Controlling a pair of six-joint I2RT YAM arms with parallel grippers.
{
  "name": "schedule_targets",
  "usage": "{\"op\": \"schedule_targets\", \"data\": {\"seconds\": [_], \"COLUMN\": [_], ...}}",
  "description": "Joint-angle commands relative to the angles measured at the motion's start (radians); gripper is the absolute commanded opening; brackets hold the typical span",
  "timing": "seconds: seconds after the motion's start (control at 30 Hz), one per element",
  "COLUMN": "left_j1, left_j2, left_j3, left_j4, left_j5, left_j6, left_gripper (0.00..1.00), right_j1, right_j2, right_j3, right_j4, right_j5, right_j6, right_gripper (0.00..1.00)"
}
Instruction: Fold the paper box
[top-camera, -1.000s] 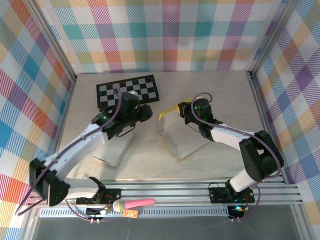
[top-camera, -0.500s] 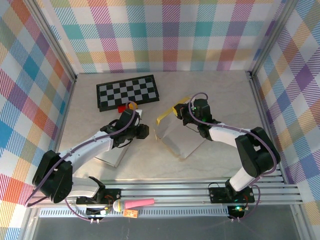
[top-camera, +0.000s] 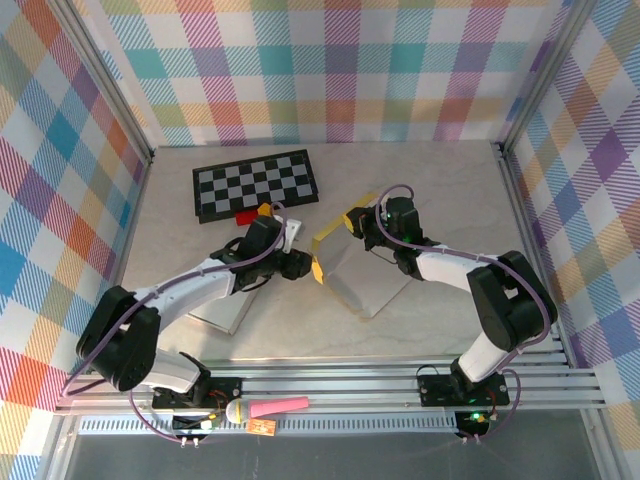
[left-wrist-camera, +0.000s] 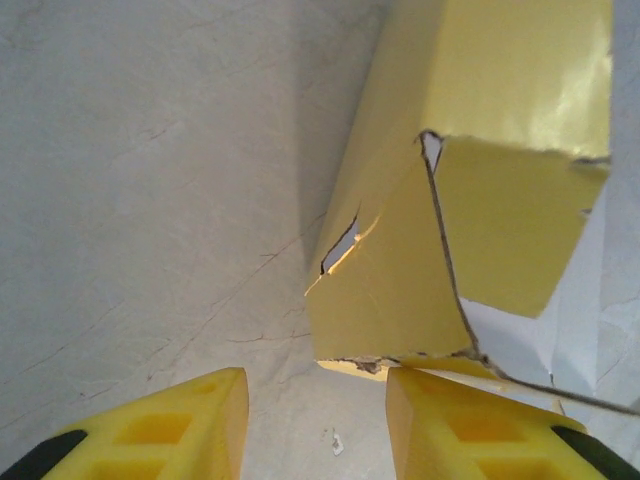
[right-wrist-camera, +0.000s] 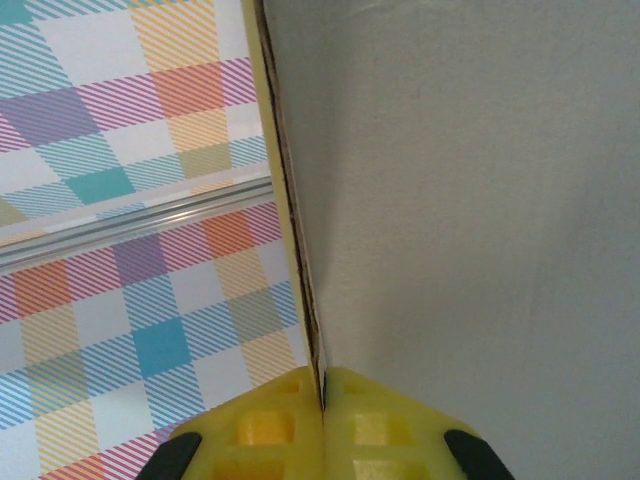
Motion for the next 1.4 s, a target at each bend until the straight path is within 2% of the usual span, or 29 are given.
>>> {"op": "schedule_targets", "data": {"seconds": [0.0, 0.4, 0.8, 1.1, 1.37], "left_j1": [-0.012, -0.044, -0.044, -0.042, -0.044], "left_j2": [0.032, 0.097, 0.117, 0.13, 0.174], "left_j3": [0.033, 0.057, 0.087, 0.111, 0.125], "left_j4": [0.019, 0.042, 0.039, 0.025, 0.049], "left_j5": [0.032, -0.016, -0.02, -0.032, -0.025], "left_j6": [0.053, 0.071, 0.128, 0.179, 0.167], "left_gripper": [0.41, 0.46, 0.31, 0.23, 0.27], "right_j1": [-0.009, -0.01, -0.01, -0.01, -0.008], "right_j2": [0.014, 0.022, 0.02, 0.024, 0.011], "right_j3": [0.035, 0.058, 0.057, 0.075, 0.064], "right_j4": [0.023, 0.011, -0.022, -0.059, -0.062], "right_j5": [-0.018, -0.024, -0.041, -0.063, -0.044], "right_j6": [-0.004, 0.01, 0.005, 0.01, 0.013], "right_gripper": [0.0, 0.0, 0.0, 0.0, 0.0]}}
